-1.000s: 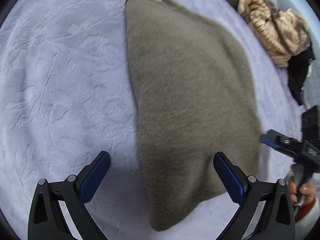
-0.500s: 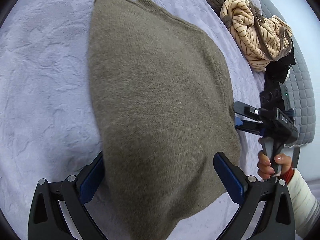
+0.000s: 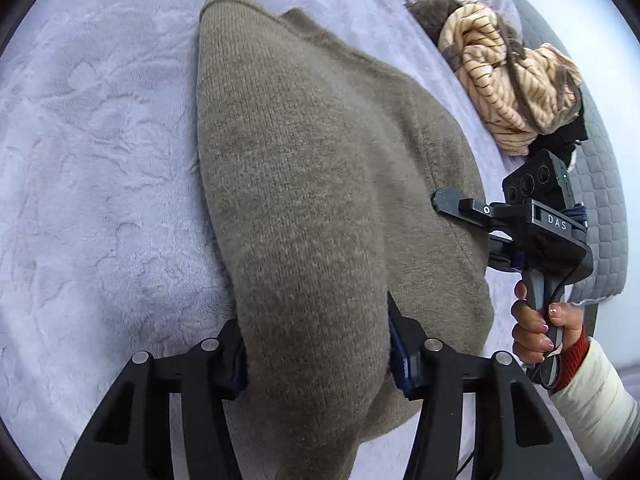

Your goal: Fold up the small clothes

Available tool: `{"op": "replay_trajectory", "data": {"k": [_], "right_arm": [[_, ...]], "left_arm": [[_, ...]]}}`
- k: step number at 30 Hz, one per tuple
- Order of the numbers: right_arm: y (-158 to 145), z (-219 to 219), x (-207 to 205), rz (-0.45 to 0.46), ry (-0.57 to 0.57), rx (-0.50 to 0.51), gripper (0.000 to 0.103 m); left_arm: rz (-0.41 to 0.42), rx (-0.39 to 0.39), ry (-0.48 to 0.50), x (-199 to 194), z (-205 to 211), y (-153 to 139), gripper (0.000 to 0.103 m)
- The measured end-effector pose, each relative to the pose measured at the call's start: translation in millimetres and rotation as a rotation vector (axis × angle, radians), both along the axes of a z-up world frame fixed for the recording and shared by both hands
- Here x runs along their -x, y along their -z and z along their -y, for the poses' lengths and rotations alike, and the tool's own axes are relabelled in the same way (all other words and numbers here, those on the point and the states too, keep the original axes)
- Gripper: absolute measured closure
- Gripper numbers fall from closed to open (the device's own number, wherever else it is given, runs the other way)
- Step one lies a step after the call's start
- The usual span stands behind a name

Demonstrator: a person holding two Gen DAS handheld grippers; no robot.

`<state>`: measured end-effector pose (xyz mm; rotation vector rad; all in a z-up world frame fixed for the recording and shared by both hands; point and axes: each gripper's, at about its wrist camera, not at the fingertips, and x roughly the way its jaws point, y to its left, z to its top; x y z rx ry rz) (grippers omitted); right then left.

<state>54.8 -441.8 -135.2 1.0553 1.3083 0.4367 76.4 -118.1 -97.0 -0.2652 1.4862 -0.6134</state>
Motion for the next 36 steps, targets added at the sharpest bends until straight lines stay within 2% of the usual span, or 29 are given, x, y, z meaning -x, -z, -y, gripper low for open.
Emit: {"op": "replay_trajectory", "data": {"k": [7,13,19,22,24,28,30,31,33,36], "right_arm": [[-40,-18,15,0.057,0.014,-0.055,0.069],[-66,-46,29,0.083,0.003,-0.088,0.069],[-74,-87,50,0.073,-0.023,-0.122,0.069],[-64,-106,61,0.052,-0.036,-0.139,0.069],[-50,-123,68,0.025,-0.047,-0.138,0.069],[-22,-150,72,-0.036,-0.119,-0.04,0.068],[-13,-155,68,-0.066,-0.148,0.087,0.065],[-13,-156,67,-0.077,-0.153,0.131,0.061],[-21,-155,65,-0.086,-0.158,0.256,0.044],[-41,-152,67,-0.073,-0.16,0.33,0.043]], "left_arm": [[0.038,0.066,0.012,13,-11,-37,0.049],[0.068,0.097,0.001,40,-52,-63,0.049],[0.078,0.053,0.012,85,-101,-75,0.049],[0.063,0.021,0.012,109,-124,-71,0.049],[0.059,-0.033,0.015,122,-136,-62,0.049],[0.042,-0.143,0.021,139,-152,-37,0.049],[0.049,-0.157,0.016,144,-160,-34,0.049],[0.053,-0.152,0.009,146,-163,-35,0.047],[0.08,-0.183,0.009,148,-163,-42,0.043],[0.091,-0.219,0.003,150,-159,-48,0.043]]}}
